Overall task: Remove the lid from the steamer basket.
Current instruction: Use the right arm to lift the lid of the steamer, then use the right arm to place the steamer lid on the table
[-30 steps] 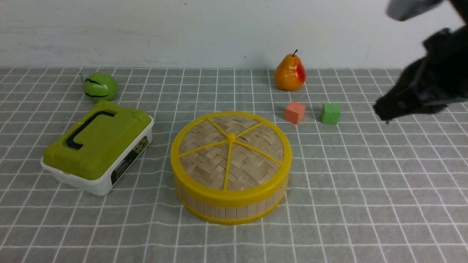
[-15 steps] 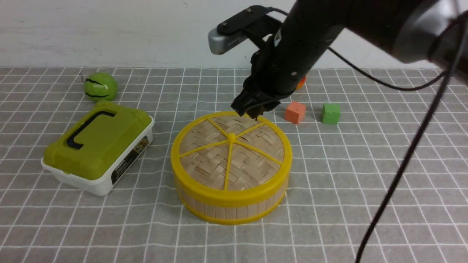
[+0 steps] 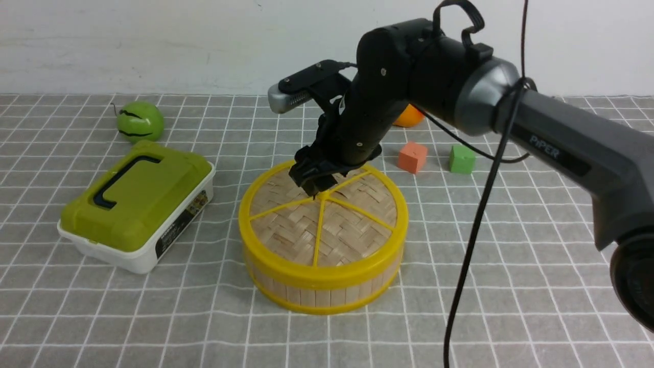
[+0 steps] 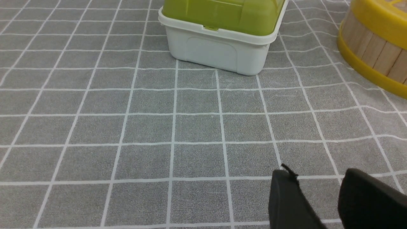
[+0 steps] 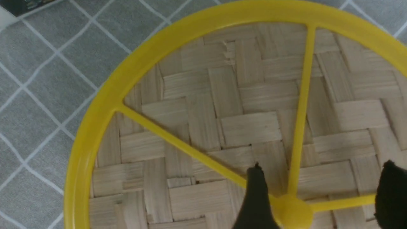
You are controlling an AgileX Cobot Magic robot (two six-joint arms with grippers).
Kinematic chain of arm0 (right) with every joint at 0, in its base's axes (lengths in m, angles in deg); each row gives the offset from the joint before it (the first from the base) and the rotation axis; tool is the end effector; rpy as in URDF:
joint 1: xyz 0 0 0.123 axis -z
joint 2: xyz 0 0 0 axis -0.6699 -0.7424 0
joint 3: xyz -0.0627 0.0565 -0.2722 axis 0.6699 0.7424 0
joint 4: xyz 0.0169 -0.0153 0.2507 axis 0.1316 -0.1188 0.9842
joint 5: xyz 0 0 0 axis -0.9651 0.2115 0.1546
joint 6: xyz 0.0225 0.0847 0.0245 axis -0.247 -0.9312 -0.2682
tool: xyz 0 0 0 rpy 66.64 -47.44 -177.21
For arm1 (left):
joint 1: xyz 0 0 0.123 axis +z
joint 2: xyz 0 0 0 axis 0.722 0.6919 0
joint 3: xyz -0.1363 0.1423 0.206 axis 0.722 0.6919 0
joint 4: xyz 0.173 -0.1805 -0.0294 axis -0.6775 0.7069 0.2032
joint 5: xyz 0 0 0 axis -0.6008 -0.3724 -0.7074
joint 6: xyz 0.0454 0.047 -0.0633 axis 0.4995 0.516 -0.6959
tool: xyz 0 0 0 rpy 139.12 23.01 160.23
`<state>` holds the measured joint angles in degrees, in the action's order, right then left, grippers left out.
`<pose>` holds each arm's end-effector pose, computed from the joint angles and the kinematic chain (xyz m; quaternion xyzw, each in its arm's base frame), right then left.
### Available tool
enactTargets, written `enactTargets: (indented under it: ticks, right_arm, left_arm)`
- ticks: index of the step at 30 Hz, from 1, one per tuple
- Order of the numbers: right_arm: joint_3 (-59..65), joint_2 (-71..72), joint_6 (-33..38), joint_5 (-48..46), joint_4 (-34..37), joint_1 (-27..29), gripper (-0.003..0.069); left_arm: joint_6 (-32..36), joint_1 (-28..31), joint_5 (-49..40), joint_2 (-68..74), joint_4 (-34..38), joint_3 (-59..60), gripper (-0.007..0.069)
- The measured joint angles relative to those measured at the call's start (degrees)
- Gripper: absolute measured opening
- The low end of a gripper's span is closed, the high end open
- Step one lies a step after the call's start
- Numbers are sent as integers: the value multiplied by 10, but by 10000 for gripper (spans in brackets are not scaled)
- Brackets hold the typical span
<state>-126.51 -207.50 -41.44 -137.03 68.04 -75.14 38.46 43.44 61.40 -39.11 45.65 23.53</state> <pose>0.4125 0.2803 0.2648 -0.3195 0.9071 0.1181 0.2474 0.0523 -0.0021 0.1690 -0.0090 0.8097 -0.0326 0.5859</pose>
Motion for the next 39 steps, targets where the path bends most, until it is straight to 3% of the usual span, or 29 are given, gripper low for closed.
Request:
enactTargets:
  ticks: [4, 7, 11, 17, 29, 36, 39]
  right_arm:
    - [-1, -5, 0, -17, 1, 0, 369]
    - [-2, -5, 0, -25, 6, -1, 260]
    - [-4, -5, 0, -28, 13, -1, 170]
    - [-5, -5, 0, -29, 17, -1, 88]
    - [-40, 59, 0, -56, -2, -1, 85]
    - [-51, 177, -4, -142, -104, 5, 85]
    - [-14, 218, -12, -143, -112, 26, 85]
  left_arm:
    - [0, 0, 0, 0, 0, 0, 239]
    - [0, 0, 0, 0, 0, 0, 239]
    - [0, 0, 0, 0, 0, 0, 239]
    - [0, 0, 0, 0, 0, 0, 239]
    - [0, 0, 0, 0, 0, 0, 239]
    - [0, 0, 0, 0, 0, 0, 239]
    - [0, 0, 0, 0, 0, 0, 239]
